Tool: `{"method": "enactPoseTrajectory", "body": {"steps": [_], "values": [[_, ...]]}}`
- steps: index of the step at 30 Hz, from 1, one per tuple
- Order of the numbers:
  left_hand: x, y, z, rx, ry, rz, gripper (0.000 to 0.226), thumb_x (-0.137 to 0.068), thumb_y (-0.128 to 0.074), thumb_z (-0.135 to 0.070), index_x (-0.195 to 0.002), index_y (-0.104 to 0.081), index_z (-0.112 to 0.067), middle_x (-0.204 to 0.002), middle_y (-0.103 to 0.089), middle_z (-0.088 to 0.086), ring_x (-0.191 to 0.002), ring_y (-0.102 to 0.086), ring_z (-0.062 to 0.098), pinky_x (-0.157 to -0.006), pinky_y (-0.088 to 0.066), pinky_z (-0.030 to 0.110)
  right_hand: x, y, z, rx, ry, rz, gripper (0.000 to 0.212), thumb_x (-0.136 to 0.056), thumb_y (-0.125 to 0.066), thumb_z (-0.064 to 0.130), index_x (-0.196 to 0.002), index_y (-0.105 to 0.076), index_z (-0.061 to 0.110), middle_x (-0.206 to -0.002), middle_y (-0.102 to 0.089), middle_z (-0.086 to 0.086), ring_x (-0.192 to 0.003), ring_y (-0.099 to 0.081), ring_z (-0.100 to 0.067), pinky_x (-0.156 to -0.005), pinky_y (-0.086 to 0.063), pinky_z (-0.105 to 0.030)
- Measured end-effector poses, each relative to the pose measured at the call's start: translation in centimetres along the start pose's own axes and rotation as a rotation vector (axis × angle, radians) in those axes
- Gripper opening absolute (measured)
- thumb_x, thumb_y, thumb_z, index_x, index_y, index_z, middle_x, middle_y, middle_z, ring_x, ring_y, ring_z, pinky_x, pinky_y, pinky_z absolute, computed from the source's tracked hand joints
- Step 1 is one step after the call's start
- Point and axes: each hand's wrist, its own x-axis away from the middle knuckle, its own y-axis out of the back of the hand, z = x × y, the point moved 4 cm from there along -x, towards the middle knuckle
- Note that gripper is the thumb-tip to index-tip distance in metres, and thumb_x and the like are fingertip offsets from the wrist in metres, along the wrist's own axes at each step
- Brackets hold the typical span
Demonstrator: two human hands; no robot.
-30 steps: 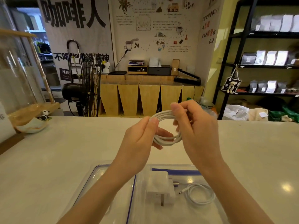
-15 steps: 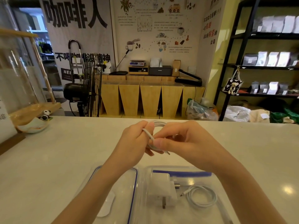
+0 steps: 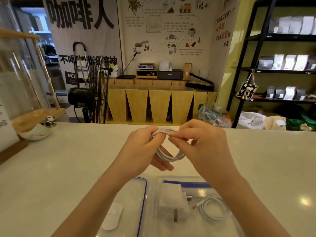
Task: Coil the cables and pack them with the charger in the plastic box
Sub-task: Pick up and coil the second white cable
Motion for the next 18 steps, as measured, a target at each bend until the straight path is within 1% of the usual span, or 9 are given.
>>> {"method": "enactPoseTrajectory", "body": {"steps": [2,3,6,9,10,12,14,16,18], "values": [[0.0,-0.1,0.1,0.009,-0.002,0.022,0.023,-0.094,-0.037,-0.021,-0.091,-0.057,-0.01,-0.058,-0.065,0.005,-0.054,-0.07,0.023,-0.048,-0.058,0.028,0.1,0.1,0.0,0.098,0.027,-0.063,0.01,-0.069,-0.072,0.021,-0.073,-0.074,0.013,-0.069,-0.066,-0.003,-0.07,-0.05,-0.014,-0.052,-0.036,-0.016],[0.0,-0.1,0.0,0.02,-0.008,0.041,0.023,-0.094,-0.037,-0.021,-0.09,-0.058,-0.013,-0.056,-0.065,0.002,-0.054,-0.07,0.022,-0.048,-0.057,0.027,0.2,0.2,-0.1,0.092,0.022,-0.086,0.008,-0.068,-0.075,0.019,-0.071,-0.073,0.011,-0.07,-0.066,-0.004,-0.071,-0.05,-0.015,-0.055,-0.038,-0.018],[0.2,0.0,-0.4,0.058,-0.043,0.113,0.022,-0.093,-0.037,-0.02,-0.088,-0.058,-0.022,-0.056,-0.068,0.001,-0.056,-0.07,0.021,-0.047,-0.056,0.024,0.3,0.5,0.0,-0.027,0.021,-0.113,0.01,-0.07,-0.072,0.018,-0.071,-0.071,0.009,-0.075,-0.068,-0.006,-0.069,-0.059,-0.016,-0.056,-0.053,-0.026],[0.3,0.4,-0.8,0.081,-0.064,0.182,0.02,-0.09,-0.038,-0.023,-0.09,-0.058,-0.024,-0.061,-0.07,0.003,-0.057,-0.07,0.021,-0.047,-0.055,0.023,0.2,0.7,0.3,-0.097,0.05,-0.105,0.01,-0.071,-0.071,0.018,-0.076,-0.068,0.009,-0.075,-0.069,-0.004,-0.067,-0.063,-0.014,-0.061,-0.055,-0.023],[0.3,0.5,-0.8,0.093,-0.069,0.203,0.02,-0.088,-0.039,-0.026,-0.09,-0.058,-0.023,-0.062,-0.071,0.003,-0.057,-0.07,0.021,-0.046,-0.055,0.022,0.2,0.7,0.3,-0.126,0.034,-0.098,0.014,-0.072,-0.072,0.018,-0.081,-0.066,0.009,-0.076,-0.069,-0.002,-0.068,-0.064,-0.012,-0.066,-0.054,-0.02],[0.4,0.7,-1.0,0.12,-0.081,0.239,0.024,-0.08,-0.041,-0.031,-0.092,-0.058,-0.018,-0.064,-0.072,0.004,-0.057,-0.071,0.021,-0.046,-0.055,0.022,0.1,0.7,0.1,-0.192,-0.044,-0.043,0.03,-0.073,-0.071,0.023,-0.099,-0.061,0.013,-0.086,-0.066,0.007,-0.075,-0.064,-0.006,-0.072,-0.051,-0.012],[0.6,0.8,-1.0,0.125,-0.097,0.259,0.025,-0.078,-0.043,-0.032,-0.092,-0.058,-0.018,-0.066,-0.072,0.005,-0.058,-0.071,0.022,-0.045,-0.054,0.021,0.0,0.3,-0.1,-0.186,-0.075,0.069,0.044,-0.077,-0.059,0.033,-0.118,-0.054,0.017,-0.099,-0.06,0.016,-0.088,-0.058,0.002,-0.074,-0.048,-0.007],[0.8,0.9,-1.2,0.116,-0.116,0.283,0.021,-0.077,-0.046,-0.031,-0.092,-0.058,-0.023,-0.068,-0.073,0.004,-0.06,-0.071,0.022,-0.045,-0.054,0.02,0.0,-0.2,-0.3,-0.266,-0.068,0.211,0.042,-0.081,-0.049,0.037,-0.119,-0.055,0.021,-0.103,-0.063,0.015,-0.095,-0.057,0.001,-0.081,-0.049,-0.014],[0.9,0.8,-1.4,0.104,-0.127,0.31,0.019,-0.076,-0.049,-0.029,-0.093,-0.058,-0.025,-0.07,-0.073,0.0,-0.061,-0.071,0.02,-0.045,-0.054,0.019,0.0,-0.3,-0.6,-0.447,-0.094,0.323,0.027,-0.086,-0.05,0.03,-0.11,-0.061,0.022,-0.094,-0.069,0.01,-0.088,-0.061,-0.006,-0.078,-0.051,-0.019]]}}
